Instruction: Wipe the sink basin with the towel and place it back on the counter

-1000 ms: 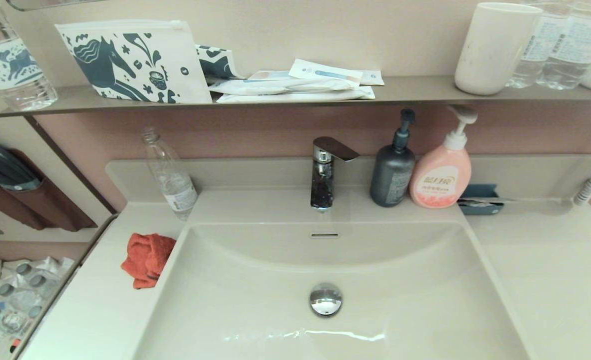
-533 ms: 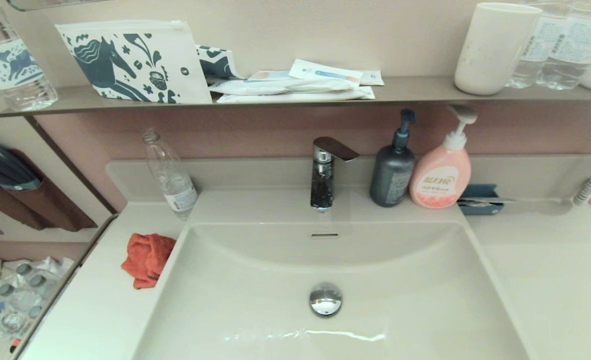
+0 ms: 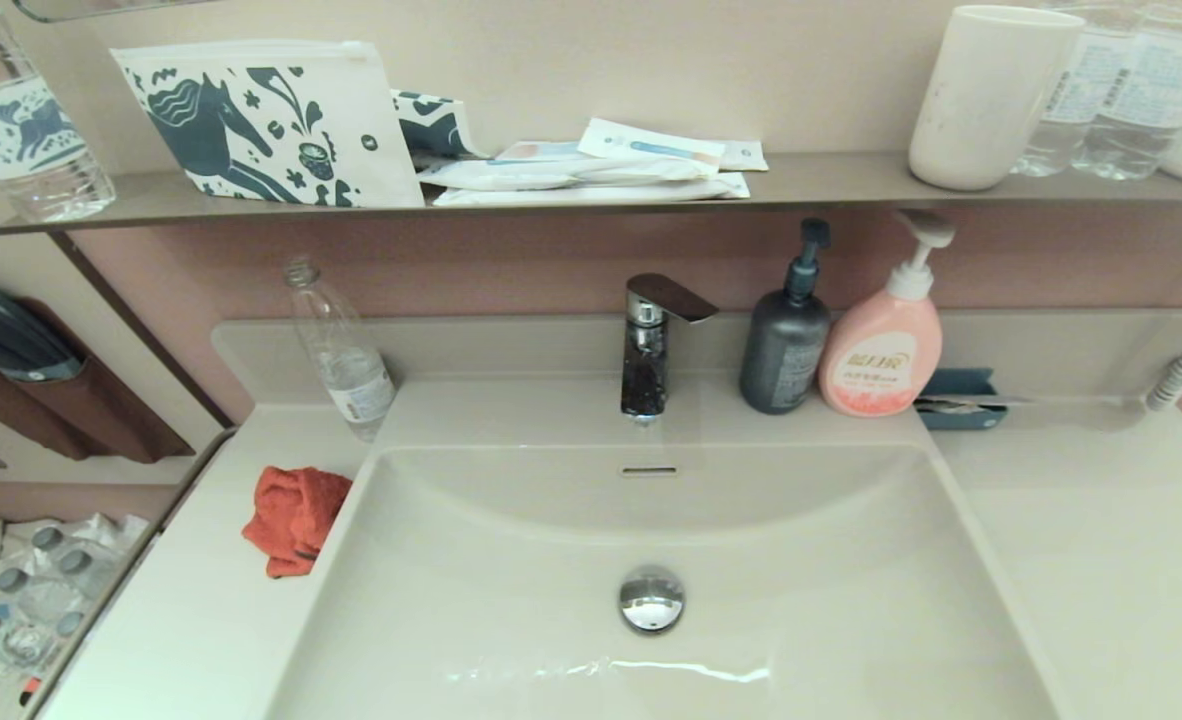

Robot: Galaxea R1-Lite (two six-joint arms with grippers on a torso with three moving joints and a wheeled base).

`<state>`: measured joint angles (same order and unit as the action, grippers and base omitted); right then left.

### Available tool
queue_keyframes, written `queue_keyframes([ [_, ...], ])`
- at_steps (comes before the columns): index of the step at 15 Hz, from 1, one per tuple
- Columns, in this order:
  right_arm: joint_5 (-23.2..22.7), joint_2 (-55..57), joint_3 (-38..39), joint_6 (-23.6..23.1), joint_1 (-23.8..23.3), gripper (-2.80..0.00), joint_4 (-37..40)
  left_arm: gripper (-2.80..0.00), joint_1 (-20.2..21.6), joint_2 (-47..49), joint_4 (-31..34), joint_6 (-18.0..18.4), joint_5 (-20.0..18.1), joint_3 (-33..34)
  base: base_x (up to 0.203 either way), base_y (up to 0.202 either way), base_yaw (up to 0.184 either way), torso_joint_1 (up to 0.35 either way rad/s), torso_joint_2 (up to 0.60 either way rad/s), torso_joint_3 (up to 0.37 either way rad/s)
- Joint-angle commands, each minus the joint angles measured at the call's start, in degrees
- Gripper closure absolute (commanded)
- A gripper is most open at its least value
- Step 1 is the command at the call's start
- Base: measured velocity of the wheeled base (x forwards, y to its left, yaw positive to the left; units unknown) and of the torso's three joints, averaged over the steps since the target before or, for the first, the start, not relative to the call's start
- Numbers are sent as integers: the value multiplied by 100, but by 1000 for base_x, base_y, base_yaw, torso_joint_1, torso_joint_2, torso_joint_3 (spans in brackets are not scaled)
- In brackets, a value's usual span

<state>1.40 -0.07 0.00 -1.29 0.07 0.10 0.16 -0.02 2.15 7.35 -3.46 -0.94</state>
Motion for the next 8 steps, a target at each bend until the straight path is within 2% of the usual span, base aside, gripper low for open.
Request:
queue_keyframes([
  [1,0,7,0,-3,1,0,-1,0,2,11,-12,-29,10,32,0,0,0,0,0,0],
  [6,0,7,0,-3,1,0,-1,0,2,11,-21,-348,82,41,0,0,0,0,0,0],
  [8,0,7,0,-3,1,0,-1,0,2,11,-21,-366,83,41,0,0,0,0,0,0],
])
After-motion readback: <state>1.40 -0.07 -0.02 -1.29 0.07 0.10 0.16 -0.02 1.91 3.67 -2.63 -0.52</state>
